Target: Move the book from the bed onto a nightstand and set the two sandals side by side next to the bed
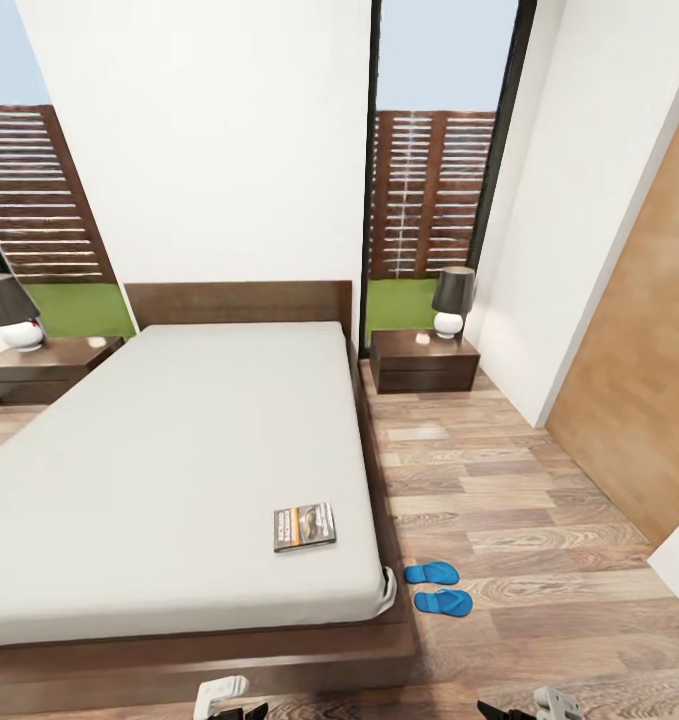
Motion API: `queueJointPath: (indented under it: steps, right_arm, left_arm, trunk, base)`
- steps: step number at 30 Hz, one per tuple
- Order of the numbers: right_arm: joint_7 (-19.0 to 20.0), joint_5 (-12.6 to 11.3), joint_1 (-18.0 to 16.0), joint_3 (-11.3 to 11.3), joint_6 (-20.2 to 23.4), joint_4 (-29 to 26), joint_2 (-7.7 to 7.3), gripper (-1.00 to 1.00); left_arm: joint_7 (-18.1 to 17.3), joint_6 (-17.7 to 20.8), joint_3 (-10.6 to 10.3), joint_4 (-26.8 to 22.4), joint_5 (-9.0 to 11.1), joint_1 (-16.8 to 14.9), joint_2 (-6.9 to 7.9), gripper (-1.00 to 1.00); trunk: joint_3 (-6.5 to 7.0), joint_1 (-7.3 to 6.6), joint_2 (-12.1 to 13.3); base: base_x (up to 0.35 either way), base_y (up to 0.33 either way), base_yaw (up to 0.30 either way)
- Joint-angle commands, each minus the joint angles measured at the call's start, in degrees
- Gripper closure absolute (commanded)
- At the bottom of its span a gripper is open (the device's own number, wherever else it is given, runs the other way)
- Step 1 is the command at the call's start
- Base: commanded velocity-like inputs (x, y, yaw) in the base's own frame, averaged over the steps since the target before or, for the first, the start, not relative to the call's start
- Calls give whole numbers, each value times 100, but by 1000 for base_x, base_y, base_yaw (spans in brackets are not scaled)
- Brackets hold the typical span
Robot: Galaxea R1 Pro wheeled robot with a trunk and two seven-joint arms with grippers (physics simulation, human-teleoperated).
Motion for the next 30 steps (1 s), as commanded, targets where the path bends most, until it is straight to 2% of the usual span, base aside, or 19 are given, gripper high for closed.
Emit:
queueJointPath:
  steps: [1, 12, 15, 30]
  right_arm:
    - [33, 21, -3, -52, 36, -4, 2, -100]
    - [38, 21, -4, -55, 41, -6, 2, -100]
    - [51, 21, -4, -47, 41, -8, 2, -100]
    - [107, 24, -3, -35, 57, -6, -6, -100]
  left_arm:
    - [-10, -26, 47, 5, -61, -4, -2, -100]
    - [-7, -35, 47, 23, -58, -4, -16, -100]
    - [-11, -41, 47, 98, -60, -4, -15, -100]
    - [-12, -43, 54, 129, -53, -4, -11, -100]
  trunk:
    - [12, -22, 37]
    - [210, -264, 478]
    - [210, -264, 478]
    - [479, -593, 1080]
  base:
    - [0, 0, 0]
    - [0, 0, 0]
    - [0, 0, 0]
    - [0, 0, 0]
